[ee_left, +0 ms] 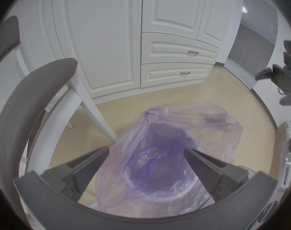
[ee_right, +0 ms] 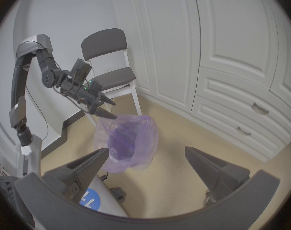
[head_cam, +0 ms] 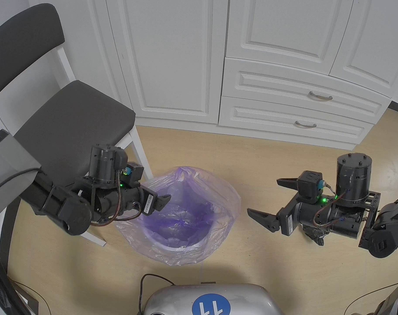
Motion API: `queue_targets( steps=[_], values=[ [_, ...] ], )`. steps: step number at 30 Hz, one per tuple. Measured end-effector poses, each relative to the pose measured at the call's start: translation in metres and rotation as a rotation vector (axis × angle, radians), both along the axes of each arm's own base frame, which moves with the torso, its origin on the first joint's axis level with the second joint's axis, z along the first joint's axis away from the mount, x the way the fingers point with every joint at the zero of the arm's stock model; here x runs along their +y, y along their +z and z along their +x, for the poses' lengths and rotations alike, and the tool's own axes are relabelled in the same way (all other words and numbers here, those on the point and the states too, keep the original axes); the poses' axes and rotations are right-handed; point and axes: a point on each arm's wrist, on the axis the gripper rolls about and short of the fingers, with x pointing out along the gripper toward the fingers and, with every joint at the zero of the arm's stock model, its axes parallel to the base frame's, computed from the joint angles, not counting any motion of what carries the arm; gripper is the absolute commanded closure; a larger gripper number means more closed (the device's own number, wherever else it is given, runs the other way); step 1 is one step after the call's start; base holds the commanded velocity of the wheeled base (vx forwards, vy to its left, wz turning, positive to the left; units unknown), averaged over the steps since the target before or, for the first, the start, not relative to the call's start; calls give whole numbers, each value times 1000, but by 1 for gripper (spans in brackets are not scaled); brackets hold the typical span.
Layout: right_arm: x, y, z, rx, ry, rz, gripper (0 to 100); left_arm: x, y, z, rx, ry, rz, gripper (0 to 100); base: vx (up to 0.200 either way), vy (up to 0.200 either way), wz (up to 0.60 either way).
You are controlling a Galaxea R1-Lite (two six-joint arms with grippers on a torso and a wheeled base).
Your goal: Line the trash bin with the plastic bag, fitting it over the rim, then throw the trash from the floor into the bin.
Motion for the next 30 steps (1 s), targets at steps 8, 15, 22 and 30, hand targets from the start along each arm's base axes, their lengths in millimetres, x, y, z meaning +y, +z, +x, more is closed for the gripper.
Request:
queue_targets(
  steps=[8,15,22,30],
  values=[
    [32,13,12,-209,55,-256,0,12,-11,-33,-67,0,-33,0,0,0,0],
    [63,4,27,-220,90,-457,0,26,-23,-34,-152,38,-69,0,0,0,0],
    [94,-20,52,-207,85,-513,0,34,-51,-30,-158,62,-71,0,0,0,0],
    [111,-43,78,-186,38,-558,0,40,-81,-21,-137,86,-64,0,0,0,0]
  ],
)
